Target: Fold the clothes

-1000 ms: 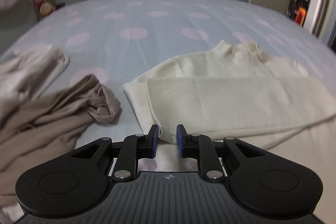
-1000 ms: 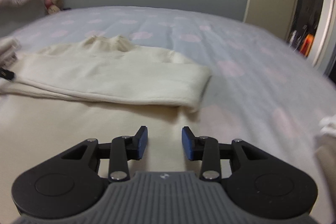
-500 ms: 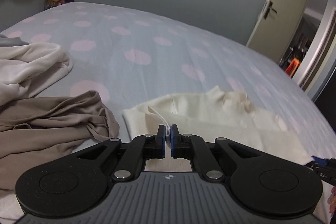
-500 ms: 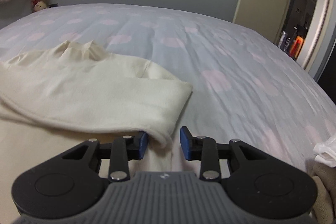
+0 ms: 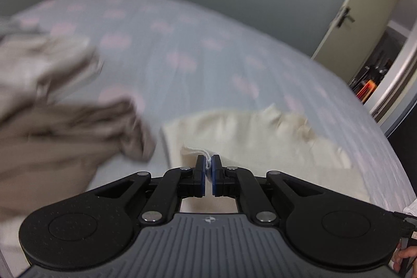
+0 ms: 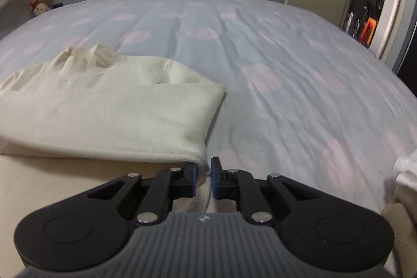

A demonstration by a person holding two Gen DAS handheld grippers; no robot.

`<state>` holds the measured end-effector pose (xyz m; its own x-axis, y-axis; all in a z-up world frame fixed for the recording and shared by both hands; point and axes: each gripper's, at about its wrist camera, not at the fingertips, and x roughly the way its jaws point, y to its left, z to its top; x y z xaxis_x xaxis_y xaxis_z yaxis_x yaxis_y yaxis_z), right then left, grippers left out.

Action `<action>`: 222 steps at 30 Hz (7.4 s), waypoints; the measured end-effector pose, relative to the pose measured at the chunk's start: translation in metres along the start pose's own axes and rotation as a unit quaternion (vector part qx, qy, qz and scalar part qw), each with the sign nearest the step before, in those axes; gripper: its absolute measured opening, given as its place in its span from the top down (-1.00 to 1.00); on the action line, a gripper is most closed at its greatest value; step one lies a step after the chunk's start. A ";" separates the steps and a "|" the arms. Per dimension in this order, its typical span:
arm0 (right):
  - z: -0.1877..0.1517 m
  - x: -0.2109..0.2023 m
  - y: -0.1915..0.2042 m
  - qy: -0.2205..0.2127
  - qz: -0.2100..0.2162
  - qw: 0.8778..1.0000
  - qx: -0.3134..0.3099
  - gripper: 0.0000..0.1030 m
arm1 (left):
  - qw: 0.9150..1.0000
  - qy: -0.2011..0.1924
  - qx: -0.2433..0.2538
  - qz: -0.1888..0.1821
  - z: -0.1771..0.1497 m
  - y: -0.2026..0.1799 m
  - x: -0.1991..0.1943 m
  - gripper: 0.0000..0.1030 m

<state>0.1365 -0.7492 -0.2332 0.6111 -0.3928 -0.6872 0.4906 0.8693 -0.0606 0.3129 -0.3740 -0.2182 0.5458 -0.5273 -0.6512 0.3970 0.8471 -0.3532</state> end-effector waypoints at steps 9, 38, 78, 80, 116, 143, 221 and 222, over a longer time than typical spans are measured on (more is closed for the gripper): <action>-0.002 0.005 -0.005 0.012 0.013 1.000 0.006 0.77 | 0.997 0.058 0.027 0.048 -0.020 0.003 0.024 0.95; -0.066 -0.080 -0.029 0.098 0.081 0.985 0.116 0.18 | 0.983 0.138 0.003 0.118 -0.087 -0.011 -0.060 0.21; -0.087 -0.159 0.010 0.094 0.164 0.982 -0.005 -0.12 | 0.747 0.341 0.569 0.035 -0.264 -0.171 -0.113 0.20; -0.088 -0.159 0.011 0.093 0.164 0.982 -0.006 -0.13 | 0.741 0.343 0.576 0.043 -0.268 -0.170 -0.111 0.20; -0.109 -0.206 0.089 0.077 0.355 0.900 -0.240 -0.14 | 0.858 0.319 0.403 0.004 -0.197 -0.136 -0.111 0.93; -0.117 -0.193 0.016 0.142 0.163 0.912 -0.349 0.51 | 0.880 0.275 0.387 0.027 -0.154 -0.129 -0.109 0.93; -0.068 -0.345 -0.011 -0.139 0.090 0.935 -0.313 0.94 | 0.866 -0.003 0.491 0.091 -0.122 -0.153 -0.284 0.98; -0.066 -0.350 -0.011 -0.143 0.089 0.934 -0.314 0.94 | 0.865 -0.008 0.493 0.091 -0.121 -0.155 -0.289 0.98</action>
<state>-0.1240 -0.6015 -0.0394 0.8328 -0.2120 -0.5114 -0.0408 0.8978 -0.4385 0.0044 -0.3448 -0.0569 0.6721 -0.3991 -0.6237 0.7360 0.4527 0.5033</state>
